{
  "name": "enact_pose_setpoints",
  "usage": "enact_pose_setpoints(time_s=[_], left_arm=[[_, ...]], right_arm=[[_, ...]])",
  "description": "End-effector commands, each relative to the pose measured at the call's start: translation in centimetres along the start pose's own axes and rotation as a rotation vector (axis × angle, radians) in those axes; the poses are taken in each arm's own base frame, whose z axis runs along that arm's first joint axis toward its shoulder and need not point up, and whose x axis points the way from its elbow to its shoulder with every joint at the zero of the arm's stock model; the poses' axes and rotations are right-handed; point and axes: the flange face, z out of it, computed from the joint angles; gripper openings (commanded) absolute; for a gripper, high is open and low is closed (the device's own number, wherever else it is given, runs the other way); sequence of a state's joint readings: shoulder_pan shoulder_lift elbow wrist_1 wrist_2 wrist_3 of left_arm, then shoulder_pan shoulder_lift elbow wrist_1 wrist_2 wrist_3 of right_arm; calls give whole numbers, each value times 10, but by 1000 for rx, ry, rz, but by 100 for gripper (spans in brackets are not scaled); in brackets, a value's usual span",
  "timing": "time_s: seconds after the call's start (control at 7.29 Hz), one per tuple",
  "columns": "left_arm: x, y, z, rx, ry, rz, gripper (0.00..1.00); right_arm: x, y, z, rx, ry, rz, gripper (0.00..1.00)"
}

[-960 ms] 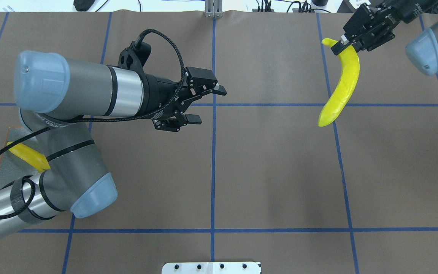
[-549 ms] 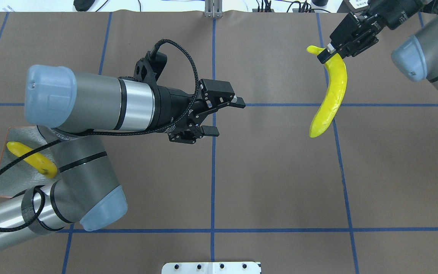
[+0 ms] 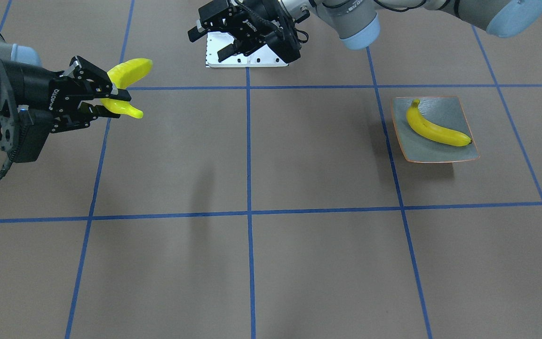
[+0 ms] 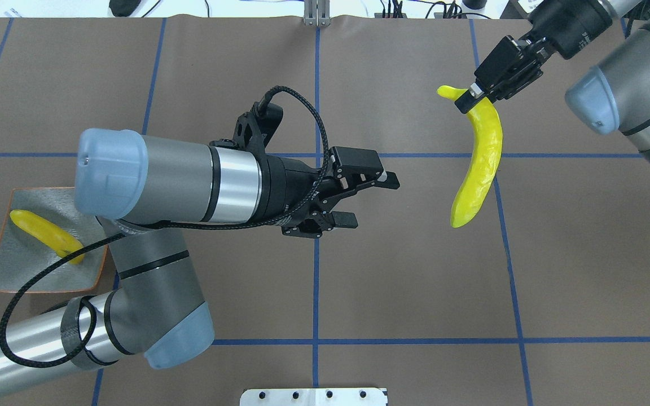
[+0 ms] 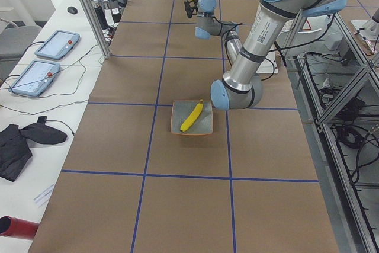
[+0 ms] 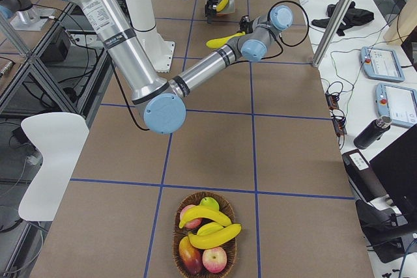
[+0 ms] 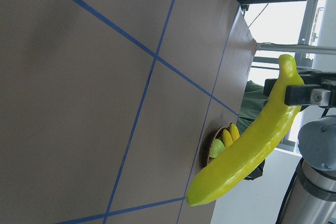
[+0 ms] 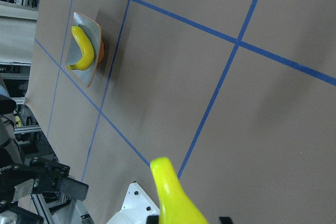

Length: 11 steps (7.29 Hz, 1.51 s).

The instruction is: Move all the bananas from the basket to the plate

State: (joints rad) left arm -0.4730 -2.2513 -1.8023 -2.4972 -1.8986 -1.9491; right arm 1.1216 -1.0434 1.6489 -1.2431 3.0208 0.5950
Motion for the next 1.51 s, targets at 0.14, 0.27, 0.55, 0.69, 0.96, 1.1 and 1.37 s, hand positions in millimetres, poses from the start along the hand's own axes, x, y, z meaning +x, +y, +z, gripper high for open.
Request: enact_pose_setpoints(time_s=[0.14,0.27,0.55,0.69,0.96,1.1,1.37], left_arm=[[5,26,26,2,45,-4,100],[-4,16,29,35,75,25,100],[-17,0,39,96,118,137,100],[-25,-4,48,91,134,177,100],[-11,-9,75,74,212,200,100],[-5,-6,73,64,246,208,100],[1,-3,74,58,259,210,100]], right_arm=[[-4,1,7,-15,-11,-2,0],[-4,2,7,-20,-18,0,0],[-5,2,6,-19,-18,-3,0],[-5,2,5,-17,-16,-3,0],[-5,2,4,-15,-15,-3,0],[-5,2,4,-15,-15,-1,0],[-6,2,5,-21,-22,-1,0]])
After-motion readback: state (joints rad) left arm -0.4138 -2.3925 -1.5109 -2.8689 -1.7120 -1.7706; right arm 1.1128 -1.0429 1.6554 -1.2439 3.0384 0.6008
